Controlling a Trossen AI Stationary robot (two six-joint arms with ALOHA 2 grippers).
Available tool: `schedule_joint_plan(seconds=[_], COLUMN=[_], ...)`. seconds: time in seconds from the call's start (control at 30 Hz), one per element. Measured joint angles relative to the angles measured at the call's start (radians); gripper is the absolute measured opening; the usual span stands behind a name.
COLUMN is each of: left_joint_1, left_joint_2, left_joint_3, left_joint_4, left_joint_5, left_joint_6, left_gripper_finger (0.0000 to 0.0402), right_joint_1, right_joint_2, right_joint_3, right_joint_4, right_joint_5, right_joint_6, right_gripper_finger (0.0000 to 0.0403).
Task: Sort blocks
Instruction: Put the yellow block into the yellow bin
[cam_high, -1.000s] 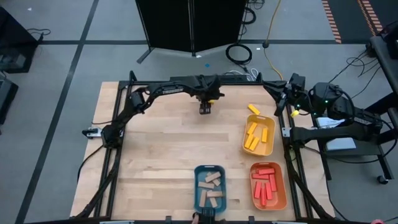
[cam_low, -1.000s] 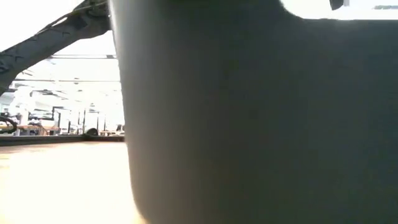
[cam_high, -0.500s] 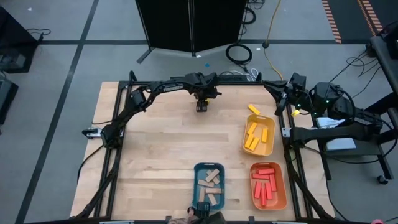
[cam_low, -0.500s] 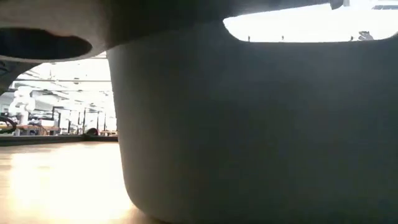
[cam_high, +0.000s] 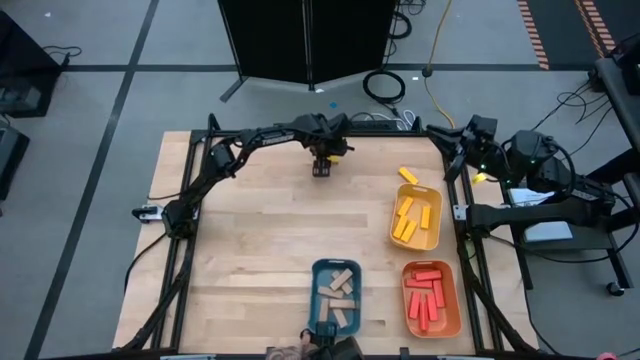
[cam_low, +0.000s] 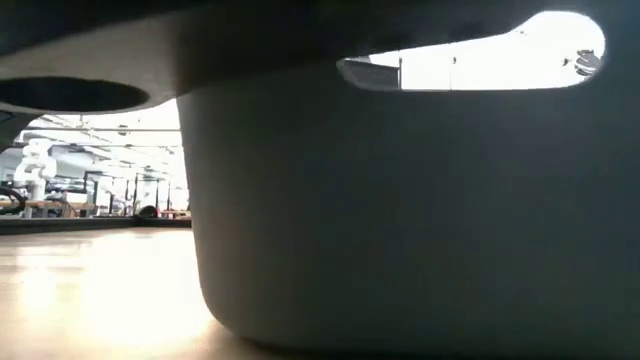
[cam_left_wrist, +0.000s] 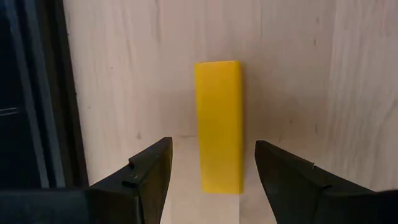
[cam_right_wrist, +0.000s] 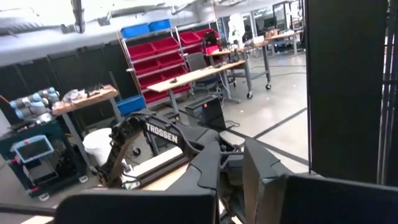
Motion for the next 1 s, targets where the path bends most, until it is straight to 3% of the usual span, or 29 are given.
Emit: schedule_joint_plan(seconds=[0.17,0.3,0.43,0.53,0.7,0.83,1.0], left_joint_1=[0.009,0.009,0.006,0.001,0.041,0.1,0.148], left_joint_2=[0.006,0.009,-0.048,-0.107,-0.195,-0.219,-0.237], left_joint_3=[0.0,-0.001,-0.002,-0.002,-0.012,-0.081,-0.26], left_joint_4=[-0.048,-0.063,-0.005,0.026,-0.03,-0.135,-0.125], left_joint_5=[-0.002,-0.06,0.049,0.075,0.138,0.166,0.235], left_joint_6=[0.002,-0.029,-0.068,-0.099,-0.141,-0.14,-0.1], left_gripper_finger=[0.0216,0.0206,0.0205,0.0205,0.0205,0.0205,0.0205], right_joint_1=[0.0,0.0,0.0,0.0,0.0,0.0,0.0], right_joint_2=[0.0,-0.003,-0.003,-0.004,-0.006,0.022,0.127], right_joint_3=[0.0,0.0,0.0,0.0,0.0,0.0,0.0], right_joint_4=[0.051,0.062,0.059,0.059,-0.014,-0.154,-0.253], right_joint_5=[-0.003,-0.052,-0.057,-0.073,-0.082,-0.082,-0.082], right_joint_6=[0.0,0.003,0.02,0.02,0.074,0.109,0.094], right_gripper_finger=[0.0,0.0,0.0,0.0,0.0,0.0,0.0])
